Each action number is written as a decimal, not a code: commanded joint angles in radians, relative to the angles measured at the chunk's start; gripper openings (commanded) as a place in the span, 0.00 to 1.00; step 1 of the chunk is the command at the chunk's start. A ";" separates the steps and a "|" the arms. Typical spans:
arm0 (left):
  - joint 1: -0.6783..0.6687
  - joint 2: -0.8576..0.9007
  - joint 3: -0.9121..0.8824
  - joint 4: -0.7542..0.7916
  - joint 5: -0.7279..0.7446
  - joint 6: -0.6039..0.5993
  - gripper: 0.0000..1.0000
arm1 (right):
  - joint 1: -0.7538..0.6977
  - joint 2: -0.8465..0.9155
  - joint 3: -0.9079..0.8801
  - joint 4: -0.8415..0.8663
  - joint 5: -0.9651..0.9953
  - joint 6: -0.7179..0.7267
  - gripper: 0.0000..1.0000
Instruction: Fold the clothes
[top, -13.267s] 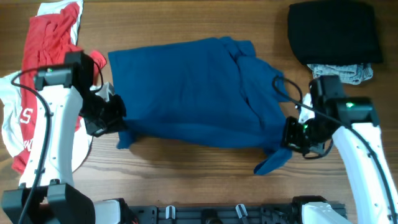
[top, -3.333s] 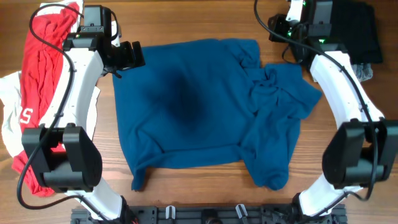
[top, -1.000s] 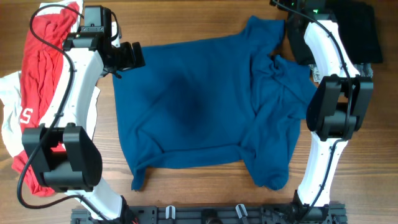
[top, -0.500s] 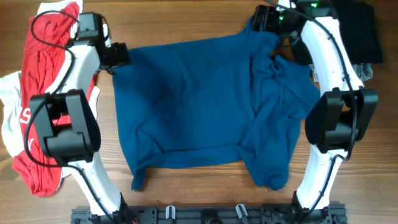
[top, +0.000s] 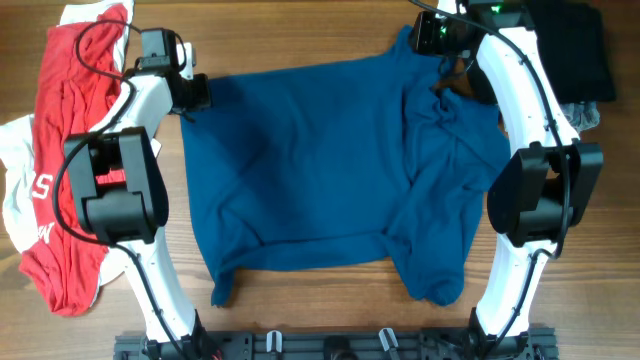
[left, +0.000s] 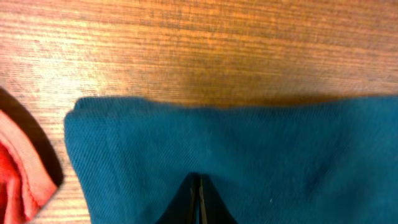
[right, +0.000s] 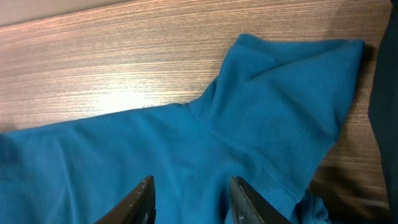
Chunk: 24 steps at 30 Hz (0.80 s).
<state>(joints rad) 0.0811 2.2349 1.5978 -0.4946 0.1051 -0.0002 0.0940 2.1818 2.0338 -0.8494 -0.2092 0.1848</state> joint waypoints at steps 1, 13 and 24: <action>0.005 0.043 0.007 0.013 -0.068 0.015 0.04 | -0.002 -0.013 0.006 -0.002 -0.004 -0.003 0.39; 0.081 0.181 0.007 0.301 -0.058 0.020 0.04 | -0.002 -0.013 0.006 -0.061 -0.005 -0.002 0.39; 0.099 0.197 0.029 0.696 -0.058 0.023 0.04 | 0.002 -0.013 0.006 -0.120 -0.005 0.000 0.61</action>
<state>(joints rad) 0.1520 2.4115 1.6165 0.1688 0.0715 0.0067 0.0940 2.1818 2.0338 -0.9657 -0.2092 0.1841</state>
